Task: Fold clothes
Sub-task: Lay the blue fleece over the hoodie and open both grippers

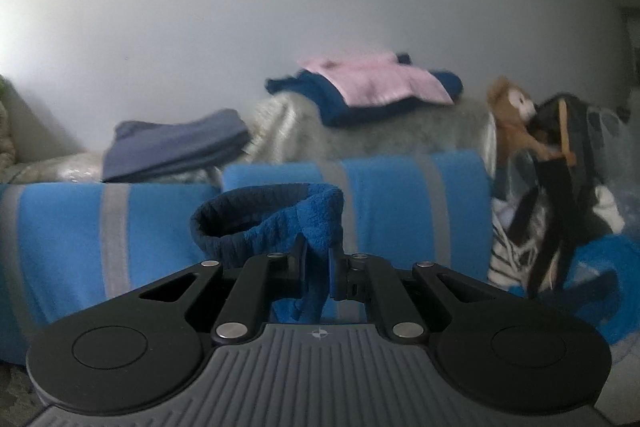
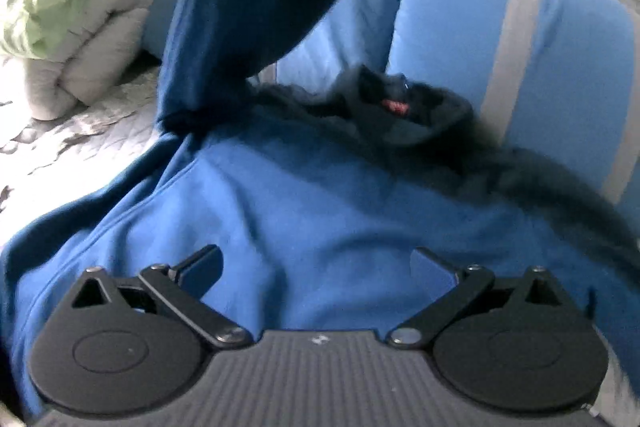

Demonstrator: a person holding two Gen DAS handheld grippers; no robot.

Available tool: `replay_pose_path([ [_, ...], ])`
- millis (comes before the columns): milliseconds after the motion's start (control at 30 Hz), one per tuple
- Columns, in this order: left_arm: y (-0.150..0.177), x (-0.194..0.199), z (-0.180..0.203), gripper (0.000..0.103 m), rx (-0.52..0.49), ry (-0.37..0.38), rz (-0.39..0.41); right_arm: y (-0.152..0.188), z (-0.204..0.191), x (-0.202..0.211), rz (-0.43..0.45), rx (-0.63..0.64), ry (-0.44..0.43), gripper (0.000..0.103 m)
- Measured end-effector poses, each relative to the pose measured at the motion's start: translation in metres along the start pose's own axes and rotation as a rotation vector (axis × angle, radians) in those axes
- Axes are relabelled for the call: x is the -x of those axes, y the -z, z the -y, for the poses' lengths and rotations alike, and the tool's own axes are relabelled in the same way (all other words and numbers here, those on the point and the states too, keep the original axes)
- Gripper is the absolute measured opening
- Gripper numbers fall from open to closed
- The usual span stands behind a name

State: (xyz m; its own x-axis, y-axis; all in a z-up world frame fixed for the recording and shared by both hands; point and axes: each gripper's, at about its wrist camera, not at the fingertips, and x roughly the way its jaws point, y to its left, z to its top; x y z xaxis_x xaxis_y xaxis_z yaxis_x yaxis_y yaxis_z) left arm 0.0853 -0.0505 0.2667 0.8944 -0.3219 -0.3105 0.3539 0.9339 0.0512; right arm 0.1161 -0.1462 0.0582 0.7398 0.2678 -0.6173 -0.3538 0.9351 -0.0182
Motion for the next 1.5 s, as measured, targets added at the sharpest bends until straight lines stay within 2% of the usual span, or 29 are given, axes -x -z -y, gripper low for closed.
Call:
replay_pose_path([
  [100, 0.018, -0.018, 0.026, 0.009, -0.03, 0.006, -0.039, 0.02, 0.009, 0.023, 0.029, 0.003, 0.02, 0.103],
  [167, 0.032, -0.03, 0.043, 0.01, -0.045, 0.02, -0.076, 0.029, 0.013, 0.035, 0.073, 0.012, 0.066, 0.103],
  [300, 0.073, -0.056, 0.075, 0.014, -0.061, 0.035, -0.16, 0.035, 0.017, 0.041, 0.119, 0.045, 0.284, 0.103],
  [333, 0.085, -0.063, 0.082, 0.019, -0.062, 0.044, -0.191, 0.035, 0.018, 0.04, 0.116, 0.048, 0.316, 0.103],
  [400, 0.106, -0.077, 0.092, 0.048, -0.061, 0.076, -0.254, 0.033, 0.02, 0.037, 0.104, 0.049, 0.373, 0.103],
  [467, 0.122, -0.084, 0.094, 0.061, -0.055, 0.113, -0.302, 0.033, 0.024, 0.035, 0.077, 0.032, 0.386, 0.103],
  [600, 0.132, -0.078, 0.078, 0.066, -0.02, 0.156, -0.332, 0.033, 0.031, 0.036, 0.027, -0.017, 0.341, 0.103],
  [700, 0.13, -0.067, 0.051, 0.07, 0.02, 0.161, -0.317, 0.033, 0.035, 0.037, 0.017, -0.054, 0.302, 0.103],
  [833, 0.135, -0.05, 0.004, 0.071, 0.062, 0.071, -0.293, 0.036, 0.054, 0.033, -0.012, -0.188, 0.224, 0.103],
  [1000, 0.159, -0.022, -0.064, 0.074, 0.103, -0.078, -0.264, 0.034, 0.097, 0.026, -0.022, -0.486, 0.079, 0.103],
  [1167, 0.196, 0.004, -0.125, 0.074, 0.215, -0.218, -0.256, 0.041, 0.131, 0.006, -0.05, -0.773, -0.027, 0.102],
  [1233, 0.198, 0.007, -0.143, 0.074, 0.242, -0.273, -0.276, 0.045, 0.139, -0.003, -0.054, -0.871, -0.064, 0.1],
  [1400, 0.193, 0.018, -0.165, 0.074, 0.252, -0.301, -0.218, 0.049, 0.149, -0.021, -0.048, -1.029, -0.098, 0.096],
  [1500, 0.196, 0.019, -0.172, 0.074, 0.25, -0.351, -0.234, 0.053, 0.154, -0.029, -0.057, -1.085, -0.074, 0.08],
])
